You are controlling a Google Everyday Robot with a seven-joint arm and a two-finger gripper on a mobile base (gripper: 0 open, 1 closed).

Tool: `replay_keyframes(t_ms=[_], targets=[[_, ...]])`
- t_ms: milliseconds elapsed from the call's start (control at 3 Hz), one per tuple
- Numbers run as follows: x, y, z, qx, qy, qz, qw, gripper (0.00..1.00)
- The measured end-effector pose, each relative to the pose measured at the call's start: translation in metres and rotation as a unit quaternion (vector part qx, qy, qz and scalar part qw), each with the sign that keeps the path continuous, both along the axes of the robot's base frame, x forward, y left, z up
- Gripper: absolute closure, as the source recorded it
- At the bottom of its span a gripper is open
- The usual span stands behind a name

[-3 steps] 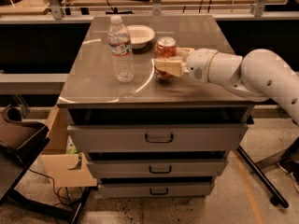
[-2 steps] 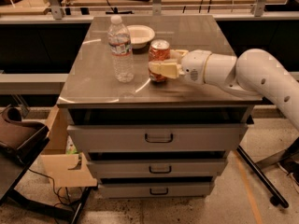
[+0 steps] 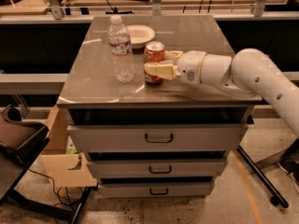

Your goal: Move coke can near water bottle

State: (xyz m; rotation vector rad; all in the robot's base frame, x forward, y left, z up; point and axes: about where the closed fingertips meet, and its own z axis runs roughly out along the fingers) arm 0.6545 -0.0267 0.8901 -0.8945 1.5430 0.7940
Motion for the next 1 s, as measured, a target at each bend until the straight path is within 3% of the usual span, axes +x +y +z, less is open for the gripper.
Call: replay_keyframes(t_ms=[1000], targets=[[-0.0013, 0.0082, 0.0002, 0.000, 0.000, 0.007, 1.0000, 0.12]])
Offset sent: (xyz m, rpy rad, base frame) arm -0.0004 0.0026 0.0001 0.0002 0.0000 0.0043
